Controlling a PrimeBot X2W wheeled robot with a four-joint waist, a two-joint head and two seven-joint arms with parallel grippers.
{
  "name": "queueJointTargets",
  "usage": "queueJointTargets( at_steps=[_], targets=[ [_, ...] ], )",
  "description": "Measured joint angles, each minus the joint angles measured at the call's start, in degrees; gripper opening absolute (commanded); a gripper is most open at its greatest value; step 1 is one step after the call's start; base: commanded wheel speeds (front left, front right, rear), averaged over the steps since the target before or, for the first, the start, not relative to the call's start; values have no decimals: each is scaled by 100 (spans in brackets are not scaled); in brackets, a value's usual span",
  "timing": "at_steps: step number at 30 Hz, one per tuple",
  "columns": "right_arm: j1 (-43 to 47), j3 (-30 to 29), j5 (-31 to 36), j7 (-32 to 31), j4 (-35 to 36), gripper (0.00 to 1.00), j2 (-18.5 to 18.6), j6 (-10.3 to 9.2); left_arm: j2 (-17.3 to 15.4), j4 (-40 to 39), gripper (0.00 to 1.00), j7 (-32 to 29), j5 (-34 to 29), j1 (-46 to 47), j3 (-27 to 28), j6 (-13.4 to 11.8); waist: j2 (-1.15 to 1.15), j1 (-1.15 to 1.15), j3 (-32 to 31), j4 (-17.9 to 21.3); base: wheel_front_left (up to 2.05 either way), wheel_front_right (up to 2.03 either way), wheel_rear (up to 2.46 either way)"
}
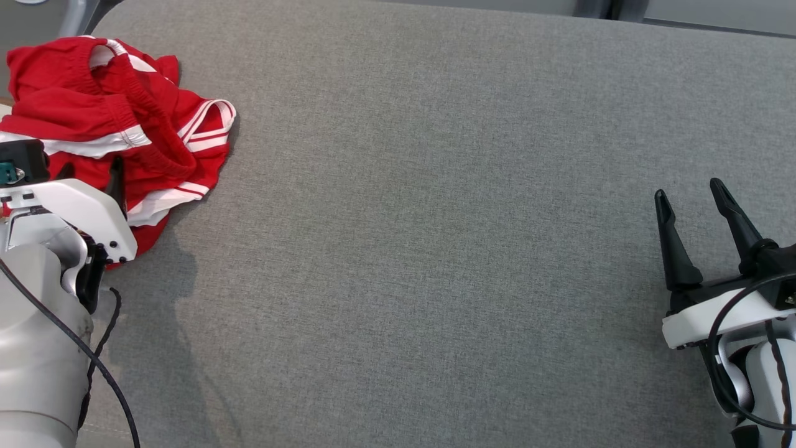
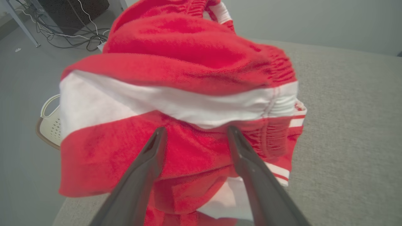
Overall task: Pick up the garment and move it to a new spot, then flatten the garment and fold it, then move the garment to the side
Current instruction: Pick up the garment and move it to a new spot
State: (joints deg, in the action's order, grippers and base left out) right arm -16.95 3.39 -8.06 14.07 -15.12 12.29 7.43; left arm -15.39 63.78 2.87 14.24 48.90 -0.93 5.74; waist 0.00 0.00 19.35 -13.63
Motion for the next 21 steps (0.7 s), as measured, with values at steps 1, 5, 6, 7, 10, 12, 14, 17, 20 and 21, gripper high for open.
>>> queueJointTargets(
  at_steps=[1,5,6,7,10,12,14,17,20,21],
  targets=[
    [-18,23,0,-1,8,100,3,0,-32,121,100,-87,0,61,-8,0,0,0,18,20,0,0,0],
    [-55,79,-3,-29,23,100,25,0,-157,460,0,-194,0,255,-29,-34,0,0,97,99,0,0,0],
    [-94,79,-4,-36,30,100,35,0,-222,560,0,-190,-13,327,-67,-63,0,0,132,135,0,0,0],
    [-106,75,-4,-37,34,100,36,0,-238,584,0,-151,-19,339,-80,-78,0,0,146,148,0,0,0],
    [-111,41,-4,-42,30,100,36,0,-270,673,0,-18,-60,355,-129,-112,0,0,155,159,0,0,0],
    [-100,-5,-4,-42,25,100,30,0,-301,681,0,189,-56,356,-136,-124,0,0,135,148,0,0,0],
    [-64,-69,-4,-41,12,100,23,0,-305,671,0,433,-21,357,-119,-119,0,0,101,122,0,0,0],
    [-5,-79,-4,-34,-34,100,-47,0,-303,636,0,815,105,304,-29,-81,0,0,-18,109,0,0,0],
    [13,-100,-5,-9,-45,100,-77,0,-318,555,0,980,158,255,3,-67,0,0,-109,92,0,0,0],
    [36,-110,-5,-8,-54,100,-85,0,-321,502,0,1039,194,215,24,-65,0,0,-157,81,0,0,0]
  ],
)
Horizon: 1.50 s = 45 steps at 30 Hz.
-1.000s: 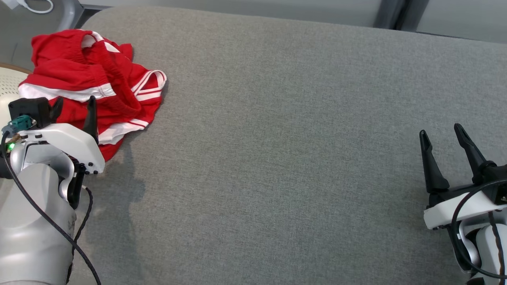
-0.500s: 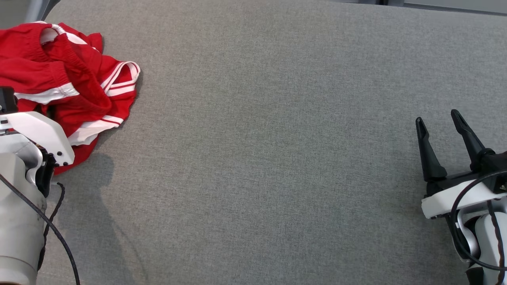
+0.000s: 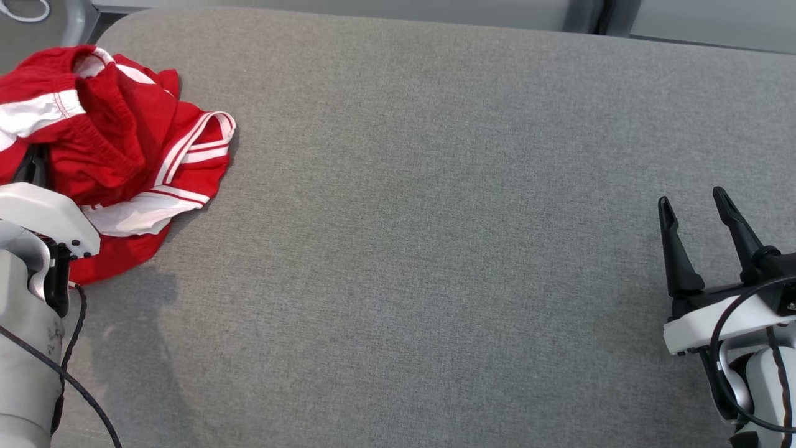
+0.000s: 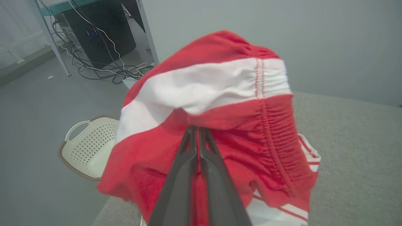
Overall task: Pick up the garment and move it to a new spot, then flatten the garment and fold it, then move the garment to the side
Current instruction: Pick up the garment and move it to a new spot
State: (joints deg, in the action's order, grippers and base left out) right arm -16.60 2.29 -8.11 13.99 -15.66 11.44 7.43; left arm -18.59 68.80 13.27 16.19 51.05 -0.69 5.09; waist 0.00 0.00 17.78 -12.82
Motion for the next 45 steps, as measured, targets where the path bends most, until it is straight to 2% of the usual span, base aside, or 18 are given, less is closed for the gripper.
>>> queueJointTargets(
  at_steps=[6,14,22,29,32,38,45],
  targets=[
    [116,-44,8,26,-18,100,-77,0,-64,-715,0,162,21,-286,80,-47,0,0,-314,-80,0,0,0],
    [209,8,30,68,-20,100,-234,2,-266,-3032,0,181,14,-1303,557,-413,0,0,-720,11,0,0,0],
    [320,-66,16,86,57,100,-270,2,-147,-5243,0,-22,-4,-2455,642,-695,0,0,-984,380,0,0,0],
    [443,-200,16,99,196,100,-382,1,130,-7106,0,-543,-143,-3482,393,-991,0,0,-1117,794,0,0,0],
    [521,-261,16,100,245,100,-407,2,296,-7637,0,-702,-204,-3813,126,-1016,0,0,-1141,987,0,0,0],
    [536,-355,29,100,380,100,-439,2,544,-7926,0,-858,-269,-3931,-528,-861,0,0,-1056,1381,0,0,0],
    [437,-325,29,100,442,100,-535,2,987,-7116,0,-973,-436,-3556,-1614,-424,0,0,-801,1867,0,0,0]
  ],
)
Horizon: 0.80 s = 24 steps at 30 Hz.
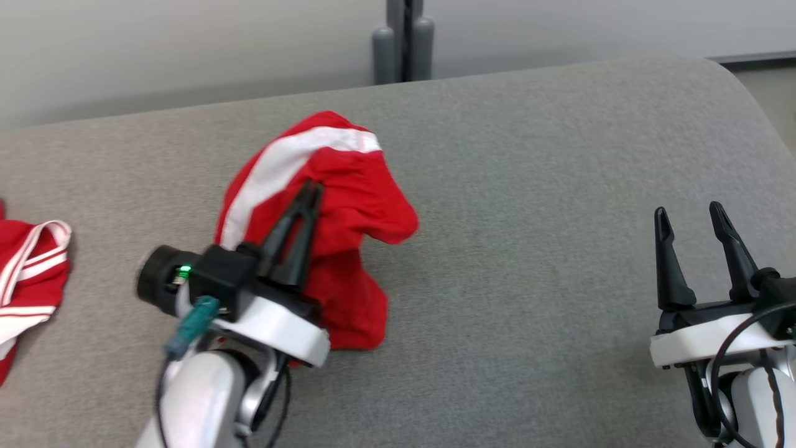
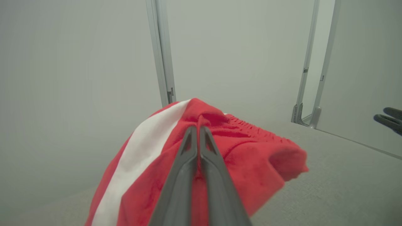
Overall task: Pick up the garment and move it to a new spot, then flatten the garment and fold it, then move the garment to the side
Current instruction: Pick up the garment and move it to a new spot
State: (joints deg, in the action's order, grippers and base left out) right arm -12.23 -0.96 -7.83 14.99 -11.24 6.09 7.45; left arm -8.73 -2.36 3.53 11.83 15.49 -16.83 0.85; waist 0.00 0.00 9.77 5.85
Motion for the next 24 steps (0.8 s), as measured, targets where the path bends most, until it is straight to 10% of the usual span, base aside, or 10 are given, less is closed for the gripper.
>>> queueJointTargets(
  at_steps=[18,19,20,24],
  targets=[
    [-152,24,-212,0,97,100,-245,0,542,3200,0,238,171,1003,-1051,422,0,0,623,837,0,0,0],
    [-156,29,-229,0,93,100,-254,0,546,3305,27,257,191,1033,-1090,439,0,0,619,826,0,0,0],
    [-157,32,-233,0,86,100,-264,0,548,3392,87,310,193,1060,-1115,445,0,0,607,812,0,0,0],
    [-151,47,-296,1,-5,100,-283,0,567,3526,100,583,354,1066,-1173,471,0,0,510,726,0,0,0]
  ],
)
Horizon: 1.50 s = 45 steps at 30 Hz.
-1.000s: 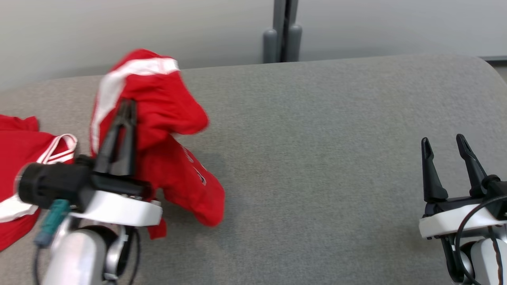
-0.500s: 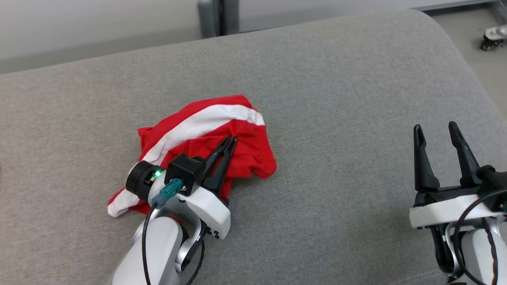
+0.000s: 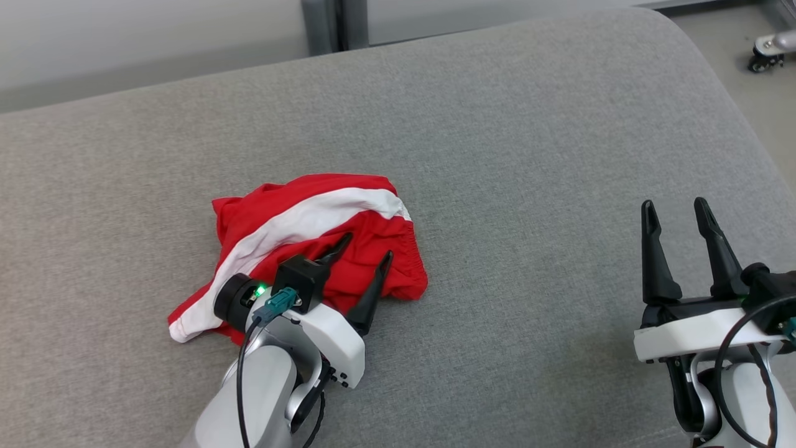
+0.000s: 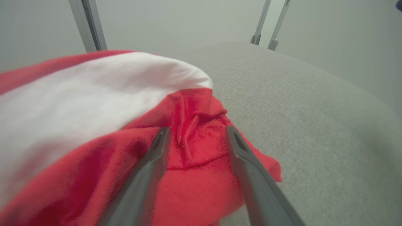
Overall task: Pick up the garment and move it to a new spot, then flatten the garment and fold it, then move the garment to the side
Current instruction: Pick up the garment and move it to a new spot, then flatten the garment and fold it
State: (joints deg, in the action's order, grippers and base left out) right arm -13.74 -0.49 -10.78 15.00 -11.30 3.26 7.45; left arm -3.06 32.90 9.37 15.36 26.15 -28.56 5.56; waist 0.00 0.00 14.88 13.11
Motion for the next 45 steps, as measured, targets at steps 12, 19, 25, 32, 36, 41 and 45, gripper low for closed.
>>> queueJointTargets(
  at_steps=[12,19,25,32,36,41,45],
  targets=[
    [249,-23,-96,0,-402,100,-3,0,-391,-971,100,342,557,-731,623,-371,0,0,-477,-690,0,0,0],
    [389,-42,-107,0,-550,100,53,0,-799,-1596,100,377,978,-1377,1428,-873,0,0,-759,-1086,0,0,0],
    [492,-46,-122,0,-622,100,94,0,-990,-1863,100,343,1209,-1766,1808,-1072,0,0,-944,-1323,0,0,0],
    [582,38,-137,0,-693,100,125,0,-1148,-2092,100,266,1338,-2115,1962,-1152,0,0,-1168,-1490,0,0,0],
    [628,83,-181,-1,-750,100,171,0,-1220,-2206,100,248,1278,-2218,1879,-1152,0,0,-1236,-1495,0,0,0],
    [744,88,-188,-4,-771,100,191,0,-1269,-2314,100,142,1174,-2327,1752,-1170,0,0,-1305,-1442,0,0,0],
    [809,110,-190,-14,-772,100,197,0,-1302,-2383,100,74,1139,-2457,1716,-1244,0,0,-1383,-1388,0,0,0]
  ],
)
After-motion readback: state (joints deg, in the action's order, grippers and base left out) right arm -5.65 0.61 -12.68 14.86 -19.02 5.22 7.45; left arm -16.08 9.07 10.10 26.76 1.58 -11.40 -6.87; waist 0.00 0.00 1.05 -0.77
